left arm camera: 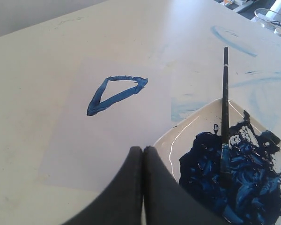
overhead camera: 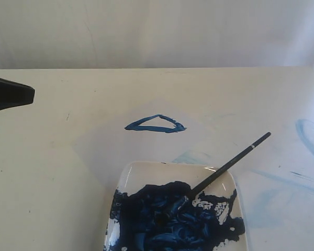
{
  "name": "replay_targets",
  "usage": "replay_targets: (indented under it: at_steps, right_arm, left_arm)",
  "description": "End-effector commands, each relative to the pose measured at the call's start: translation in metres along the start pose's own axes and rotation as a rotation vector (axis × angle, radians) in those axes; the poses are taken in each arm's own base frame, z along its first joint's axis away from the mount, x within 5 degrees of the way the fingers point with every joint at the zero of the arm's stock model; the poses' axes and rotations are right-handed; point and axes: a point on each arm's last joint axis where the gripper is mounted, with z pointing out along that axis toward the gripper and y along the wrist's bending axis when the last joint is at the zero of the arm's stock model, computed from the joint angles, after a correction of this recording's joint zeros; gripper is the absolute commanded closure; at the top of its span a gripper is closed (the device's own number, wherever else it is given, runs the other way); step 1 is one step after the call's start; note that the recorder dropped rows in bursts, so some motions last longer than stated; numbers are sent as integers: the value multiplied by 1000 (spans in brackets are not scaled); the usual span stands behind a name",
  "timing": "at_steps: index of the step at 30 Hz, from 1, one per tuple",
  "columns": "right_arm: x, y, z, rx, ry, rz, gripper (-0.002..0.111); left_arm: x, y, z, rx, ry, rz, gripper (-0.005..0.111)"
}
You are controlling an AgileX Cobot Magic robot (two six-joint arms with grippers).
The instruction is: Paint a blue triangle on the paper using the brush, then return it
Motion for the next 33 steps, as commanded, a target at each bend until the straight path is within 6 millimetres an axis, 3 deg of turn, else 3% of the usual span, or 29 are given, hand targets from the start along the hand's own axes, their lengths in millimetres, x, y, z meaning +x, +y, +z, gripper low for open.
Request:
replay_targets:
  at_steps: [1,4,13,18,33]
  right_arm:
    - [35,-29,-16,2,-7,-207,108]
    - [62,-49,-23,40,63,-334,108]
    - [92,-66,-32,83,461,-711,108]
    - [106,-80,-46,175,725,-739,108]
    - [106,-80,-45,199,702,-663,108]
  left_arm:
    - [0,-3,0,20,-12,-13,107]
    - [0,-3,0,20,-10,-12,107]
    - [0,-3,0,18,-11,-12,107]
    - [0,-3,0,18,-11,-12,107]
    - [1,-3,0,17,-8,-9,107]
